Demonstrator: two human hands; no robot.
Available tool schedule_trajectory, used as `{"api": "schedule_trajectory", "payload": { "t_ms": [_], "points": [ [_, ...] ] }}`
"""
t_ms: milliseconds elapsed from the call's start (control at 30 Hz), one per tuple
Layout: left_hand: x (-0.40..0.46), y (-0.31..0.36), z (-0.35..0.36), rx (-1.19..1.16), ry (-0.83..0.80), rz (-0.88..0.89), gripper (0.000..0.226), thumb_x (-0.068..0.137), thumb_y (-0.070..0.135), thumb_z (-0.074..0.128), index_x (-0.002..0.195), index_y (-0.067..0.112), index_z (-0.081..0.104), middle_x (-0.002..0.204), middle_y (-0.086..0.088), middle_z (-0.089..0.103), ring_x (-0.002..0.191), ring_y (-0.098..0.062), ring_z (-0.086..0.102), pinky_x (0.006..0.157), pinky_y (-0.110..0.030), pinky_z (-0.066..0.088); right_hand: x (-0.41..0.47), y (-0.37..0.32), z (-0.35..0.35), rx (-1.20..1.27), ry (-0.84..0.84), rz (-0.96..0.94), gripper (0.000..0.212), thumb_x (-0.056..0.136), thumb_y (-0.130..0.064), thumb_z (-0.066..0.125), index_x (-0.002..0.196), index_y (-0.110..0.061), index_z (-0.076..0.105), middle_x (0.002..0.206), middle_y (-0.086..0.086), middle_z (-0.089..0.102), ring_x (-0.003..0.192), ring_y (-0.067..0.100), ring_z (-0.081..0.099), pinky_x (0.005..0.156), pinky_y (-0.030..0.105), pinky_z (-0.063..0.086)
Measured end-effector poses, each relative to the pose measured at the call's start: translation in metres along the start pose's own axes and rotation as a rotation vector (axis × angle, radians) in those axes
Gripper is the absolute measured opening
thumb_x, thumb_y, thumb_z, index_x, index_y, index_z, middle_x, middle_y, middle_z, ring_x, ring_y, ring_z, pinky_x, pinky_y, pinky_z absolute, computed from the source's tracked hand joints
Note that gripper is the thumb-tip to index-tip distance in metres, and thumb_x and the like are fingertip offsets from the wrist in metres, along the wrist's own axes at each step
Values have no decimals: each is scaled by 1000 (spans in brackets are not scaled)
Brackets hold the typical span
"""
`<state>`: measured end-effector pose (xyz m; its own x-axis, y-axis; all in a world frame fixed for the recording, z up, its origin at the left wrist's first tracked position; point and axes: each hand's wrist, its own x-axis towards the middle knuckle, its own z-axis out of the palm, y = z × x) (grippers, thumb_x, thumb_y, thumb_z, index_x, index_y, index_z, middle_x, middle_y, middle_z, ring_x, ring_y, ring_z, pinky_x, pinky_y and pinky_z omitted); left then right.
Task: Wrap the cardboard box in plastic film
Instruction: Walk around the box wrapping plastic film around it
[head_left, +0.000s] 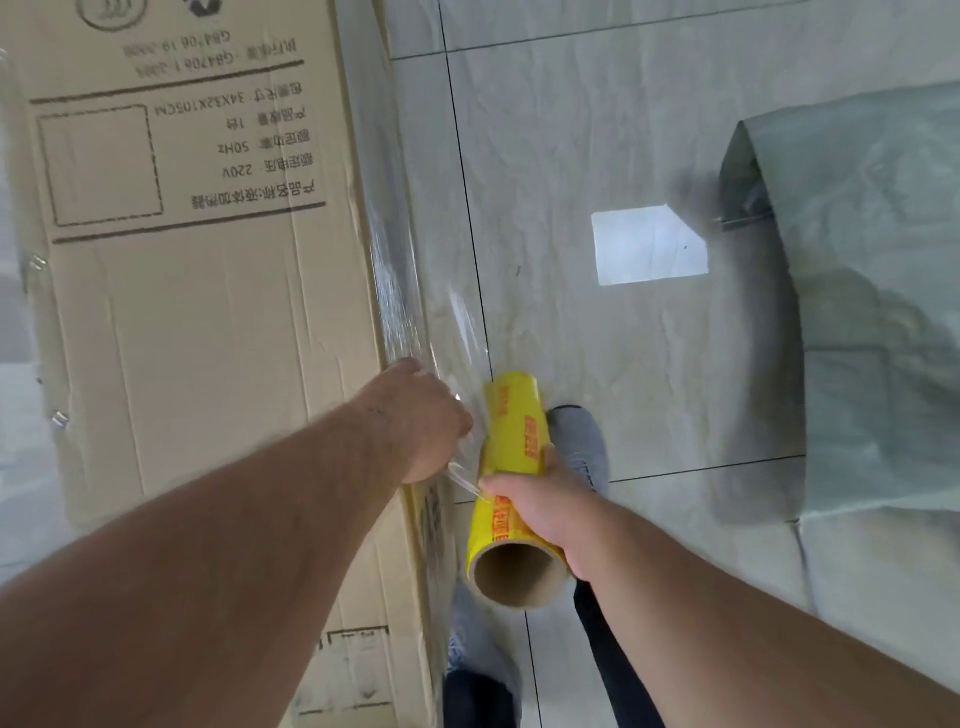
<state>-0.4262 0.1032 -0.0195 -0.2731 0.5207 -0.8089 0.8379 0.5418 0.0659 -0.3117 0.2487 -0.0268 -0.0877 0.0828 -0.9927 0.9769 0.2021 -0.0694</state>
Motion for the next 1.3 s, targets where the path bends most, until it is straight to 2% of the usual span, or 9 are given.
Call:
{"api": "schedule_trajectory", "payload": {
  "t_ms": [167,300,367,467,567,700,867,1067,1300],
  "points": [
    [-9,11,1,122,-56,0,43,98,32,57,140,33,56,140,4,61,134,-22,52,118,-51,28,-2,-14,14,-269,-126,56,122,56,-86,78,160,-28,50,149,12,64,129,37,67,114,54,55],
    [-14,26,18,173,-67,34,29,100,33,52,125,30,65,129,1,66,123,-24,58,109,-45,40,-13,-27,27,-408,-153,-101,68,101,-67,64,148,-18,63,138,15,68,124,34,67,111,40,52],
    [-17,31,27,145,-33,31,26,102,32,47,118,30,67,121,2,69,117,-23,62,107,-43,42,-7,-13,30,-235,-180,-79,49,100,-61,67,125,-20,73,110,9,74,100,29,71,98,39,60],
    [-22,29,27,78,-23,23,23,98,31,47,113,31,65,113,5,70,110,-21,66,105,-42,44,7,24,35,275,-190,73,58,92,-65,73,124,-17,76,100,11,84,87,29,79,78,38,64],
    [-22,28,24,56,-40,14,14,101,33,44,98,30,57,104,6,69,100,-21,67,104,-43,43,14,53,50,769,-269,175,69,88,-59,84,136,-10,72,117,20,83,109,38,80,95,51,63],
    [-10,32,36,-44,27,33,28,104,35,38,109,31,65,109,8,71,104,-20,66,113,-44,38,16,64,59,995,-376,162,69,91,-50,83,144,-9,69,127,23,80,114,40,78,97,53,61],
    [-11,37,45,-69,-26,44,30,102,36,43,126,42,59,108,8,71,105,-25,65,91,-43,52,8,56,44,817,-301,119,53,94,-51,79,128,-10,76,101,19,84,91,34,79,92,52,63],
    [-11,46,39,-92,-59,26,40,102,33,46,140,44,51,128,7,67,115,-24,65,94,-43,50,3,43,26,515,-174,122,58,92,-59,78,126,-12,73,114,20,84,113,38,80,107,60,60],
    [-11,53,46,-97,-22,17,30,104,34,47,131,41,56,120,7,69,110,-26,66,92,-43,52,7,39,21,403,-75,73,102,49,-65,85,138,-21,64,114,19,81,97,41,82,91,67,64]
  ]
}}
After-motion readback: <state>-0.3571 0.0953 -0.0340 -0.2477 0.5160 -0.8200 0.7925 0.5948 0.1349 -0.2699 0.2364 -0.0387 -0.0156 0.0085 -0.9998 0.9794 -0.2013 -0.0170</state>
